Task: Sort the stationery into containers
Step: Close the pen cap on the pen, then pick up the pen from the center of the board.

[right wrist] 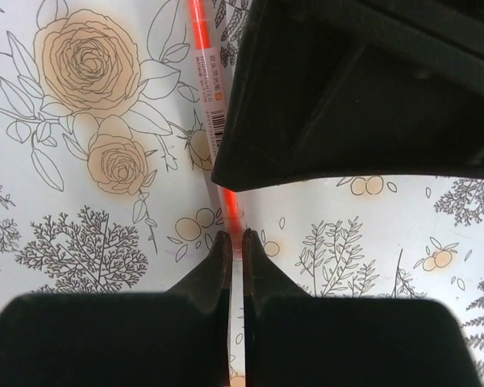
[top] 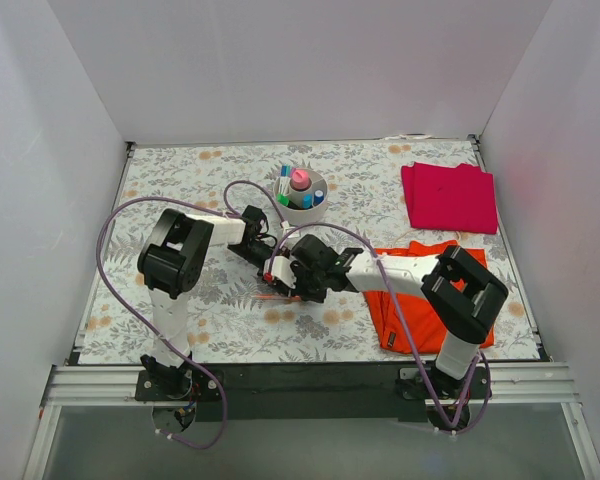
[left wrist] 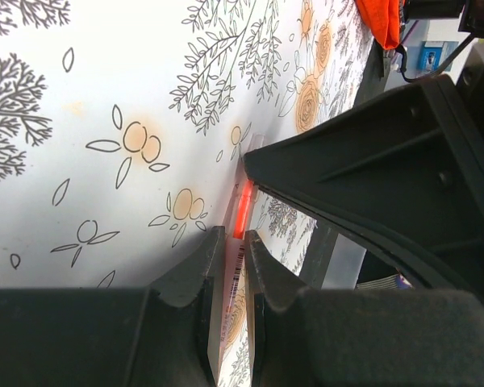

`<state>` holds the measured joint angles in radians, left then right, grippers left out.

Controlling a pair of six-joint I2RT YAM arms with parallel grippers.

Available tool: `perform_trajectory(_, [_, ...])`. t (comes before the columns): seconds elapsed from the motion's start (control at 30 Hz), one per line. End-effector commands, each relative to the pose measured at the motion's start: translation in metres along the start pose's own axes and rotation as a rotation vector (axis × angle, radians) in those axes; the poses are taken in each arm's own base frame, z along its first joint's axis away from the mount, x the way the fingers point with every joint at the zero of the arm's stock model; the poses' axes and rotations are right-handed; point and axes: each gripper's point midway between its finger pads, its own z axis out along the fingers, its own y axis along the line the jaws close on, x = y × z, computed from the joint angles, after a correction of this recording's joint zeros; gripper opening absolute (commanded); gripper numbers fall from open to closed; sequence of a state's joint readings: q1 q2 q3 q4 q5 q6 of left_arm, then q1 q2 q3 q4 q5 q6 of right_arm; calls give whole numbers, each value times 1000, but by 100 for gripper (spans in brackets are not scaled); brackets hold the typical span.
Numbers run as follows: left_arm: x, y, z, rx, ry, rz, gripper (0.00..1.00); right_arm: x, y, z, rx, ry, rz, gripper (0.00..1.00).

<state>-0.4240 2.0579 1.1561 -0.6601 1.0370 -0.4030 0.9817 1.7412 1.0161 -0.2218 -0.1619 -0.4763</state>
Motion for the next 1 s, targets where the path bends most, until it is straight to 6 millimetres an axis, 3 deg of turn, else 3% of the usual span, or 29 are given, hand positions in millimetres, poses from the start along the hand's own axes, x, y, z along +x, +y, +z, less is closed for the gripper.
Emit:
perform_trajectory(0.0, [-4,41,24,-193,20,152,0,-63,-23,12,177,-214,-35,1])
perform_trajectory(0.27, [0,47,24,-208,32,135,0,-56,-23,20,199,-190,-2,1])
perform_trajectory(0.47, [-1,41,15,-241,33,142,0,-28,-5,14,122,-134,-19,1])
perform_trajectory(0.63, [-3,34,-1,-309,33,176,28,-3,8,0,55,-94,-61,1])
perform_trajectory(0.7, [3,32,-8,-330,64,190,32,7,15,-4,16,-88,-88,1])
perform_trajectory(0.73, [5,33,-11,-345,72,194,47,10,18,-5,-3,-87,-94,1])
perform_trajectory(0.9, [6,31,-30,-433,55,248,51,22,22,-7,-43,-58,-108,1])
perform_trajectory(0.97, [14,35,-32,-460,70,258,52,24,21,-5,-46,-49,-106,1])
